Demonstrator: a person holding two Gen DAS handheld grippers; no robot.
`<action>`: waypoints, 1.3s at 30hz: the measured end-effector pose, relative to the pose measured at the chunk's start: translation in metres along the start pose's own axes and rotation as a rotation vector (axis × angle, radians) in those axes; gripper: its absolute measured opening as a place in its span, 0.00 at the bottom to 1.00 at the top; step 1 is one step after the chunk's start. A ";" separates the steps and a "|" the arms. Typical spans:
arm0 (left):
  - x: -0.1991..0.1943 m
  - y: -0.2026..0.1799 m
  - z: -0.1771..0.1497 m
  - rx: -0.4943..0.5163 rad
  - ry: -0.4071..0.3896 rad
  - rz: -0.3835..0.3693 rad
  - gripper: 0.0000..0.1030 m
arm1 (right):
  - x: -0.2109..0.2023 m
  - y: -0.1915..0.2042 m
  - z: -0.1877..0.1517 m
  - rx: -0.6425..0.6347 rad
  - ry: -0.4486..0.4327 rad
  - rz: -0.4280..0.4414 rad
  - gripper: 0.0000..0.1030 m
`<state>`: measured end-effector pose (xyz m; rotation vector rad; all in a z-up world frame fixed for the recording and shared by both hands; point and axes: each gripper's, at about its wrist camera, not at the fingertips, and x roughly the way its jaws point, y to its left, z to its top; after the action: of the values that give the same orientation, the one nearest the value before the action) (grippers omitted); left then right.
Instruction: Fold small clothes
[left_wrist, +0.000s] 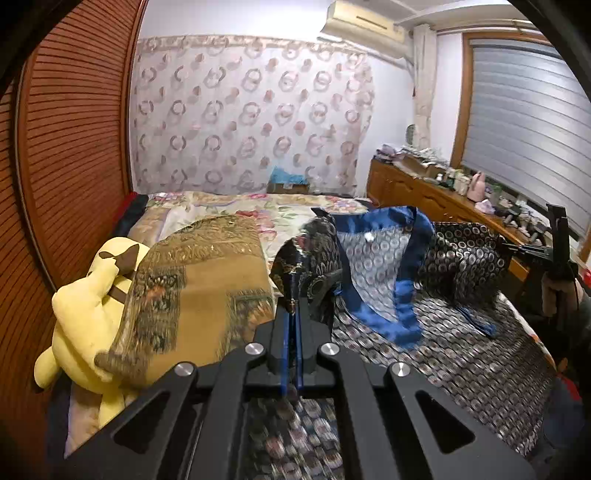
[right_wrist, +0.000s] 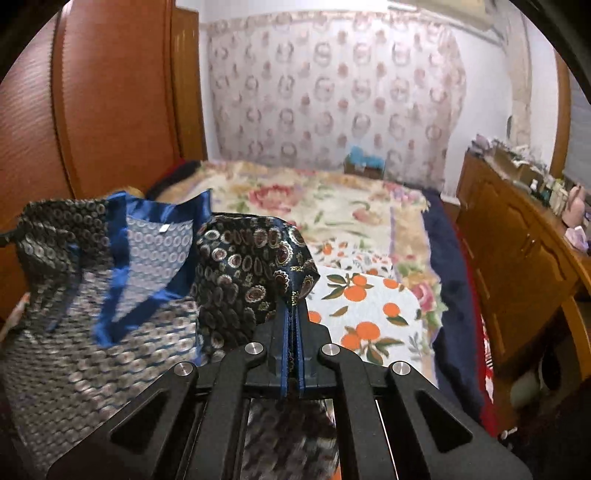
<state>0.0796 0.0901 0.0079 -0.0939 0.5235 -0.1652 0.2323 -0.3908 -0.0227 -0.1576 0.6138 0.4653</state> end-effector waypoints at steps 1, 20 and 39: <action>-0.011 -0.002 -0.007 0.000 -0.008 -0.007 0.00 | -0.013 0.003 -0.003 0.001 -0.016 -0.003 0.00; -0.091 0.024 -0.115 -0.065 0.118 0.058 0.05 | -0.129 0.002 -0.172 0.168 0.143 -0.001 0.03; -0.094 0.049 -0.079 -0.014 0.052 0.122 0.55 | -0.135 -0.009 -0.126 0.058 0.043 -0.099 0.52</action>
<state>-0.0337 0.1514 -0.0206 -0.0711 0.5810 -0.0455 0.0742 -0.4838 -0.0460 -0.1425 0.6576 0.3490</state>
